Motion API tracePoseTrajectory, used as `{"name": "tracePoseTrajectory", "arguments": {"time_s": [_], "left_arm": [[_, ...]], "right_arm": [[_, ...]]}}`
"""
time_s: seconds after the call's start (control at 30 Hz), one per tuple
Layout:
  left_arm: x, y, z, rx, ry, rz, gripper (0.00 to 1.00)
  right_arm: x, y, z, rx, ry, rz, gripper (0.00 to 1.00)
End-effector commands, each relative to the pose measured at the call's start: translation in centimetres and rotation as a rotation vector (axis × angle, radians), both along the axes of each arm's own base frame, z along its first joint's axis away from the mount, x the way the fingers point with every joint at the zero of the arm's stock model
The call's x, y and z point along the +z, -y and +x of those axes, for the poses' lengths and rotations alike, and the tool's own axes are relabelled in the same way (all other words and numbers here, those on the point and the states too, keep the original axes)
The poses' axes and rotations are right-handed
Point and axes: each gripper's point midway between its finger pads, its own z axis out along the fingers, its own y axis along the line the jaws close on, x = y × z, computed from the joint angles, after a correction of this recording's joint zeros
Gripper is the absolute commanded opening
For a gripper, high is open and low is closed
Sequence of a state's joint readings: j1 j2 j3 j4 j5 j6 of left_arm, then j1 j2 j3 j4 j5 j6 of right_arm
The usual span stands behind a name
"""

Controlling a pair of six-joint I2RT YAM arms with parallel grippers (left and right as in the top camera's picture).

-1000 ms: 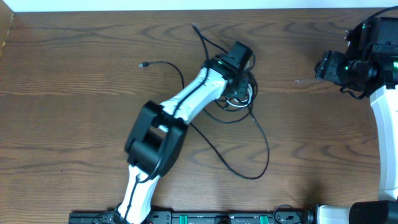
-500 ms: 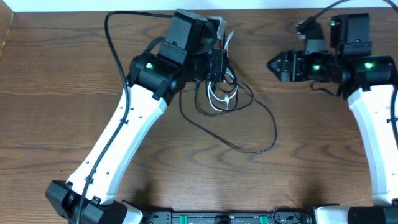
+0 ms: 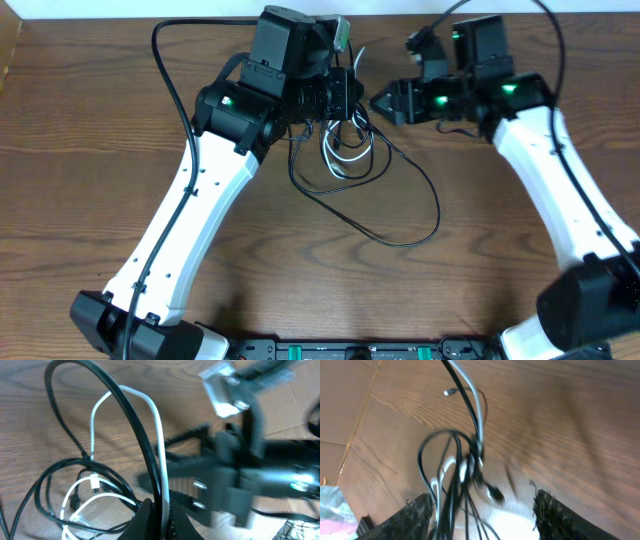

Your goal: Untangle cables

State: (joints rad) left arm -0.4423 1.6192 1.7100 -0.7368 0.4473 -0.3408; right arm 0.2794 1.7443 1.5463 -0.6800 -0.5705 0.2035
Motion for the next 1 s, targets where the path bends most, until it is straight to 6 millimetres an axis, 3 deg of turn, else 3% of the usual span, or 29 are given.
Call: {"name": "tracePoseTrajectory", "arguments": {"time_s": [0.0,0.1,0.17,0.27,0.3,0.43,0.5,0.57,0.7,0.83,0.93,0.97], "left_arm": [[1.9,-0.1,-0.6,-0.006,0.032,-0.032,0.07],[1.8,-0.1,-0.6,-0.006,0.033,-0.031,0.07],[1.8,-0.2,-0.5,-0.003,0.034,-0.029,0.07],[1.7,-1.0,0.0,0.019,0.036,-0.021,0.07],[1.6,-1.5,0.2,0.032,0.034,-0.015,0.07],[1.0,-4.4,1.5,0.114,0.014,0.013,0.07],[1.1,-5.9,2.1,0.153,0.012,0.012,0.07],[1.4,-7.2,2.5,0.181,0.017,0.003,0.07],[2.8,-8.9,2.7,0.216,0.049,-0.017,0.07],[3.7,-9.4,2.2,0.224,0.066,-0.022,0.07],[3.0,-9.5,1.8,0.225,0.033,-0.011,0.07],[2.8,-9.6,1.6,0.225,0.021,-0.007,0.08]], "right_arm": [[-1.9,-1.5,1.0,-0.019,-0.059,0.033,0.61],[-4.1,-3.0,1.9,0.011,-0.08,0.055,0.51],[-4.6,-3.0,2.1,0.007,-0.083,0.049,0.33],[-4.6,-1.3,3.2,-0.053,-0.057,0.012,0.04],[-4.4,-0.6,3.6,-0.076,-0.048,0.001,0.01],[-5.3,4.2,4.9,-0.251,-0.083,-0.088,0.01],[-6.9,7.3,4.6,-0.364,-0.152,-0.168,0.01],[-7.9,8.5,4.1,-0.39,-0.191,-0.212,0.01],[-9.0,9.9,3.2,-0.42,-0.228,-0.294,0.01],[-9.2,11.5,3.4,-0.46,-0.236,-0.314,0.01],[-8.5,10.6,3.5,-0.346,-0.207,-0.244,0.02],[-7.7,8.9,3.2,-0.219,-0.172,-0.175,0.15]]}}
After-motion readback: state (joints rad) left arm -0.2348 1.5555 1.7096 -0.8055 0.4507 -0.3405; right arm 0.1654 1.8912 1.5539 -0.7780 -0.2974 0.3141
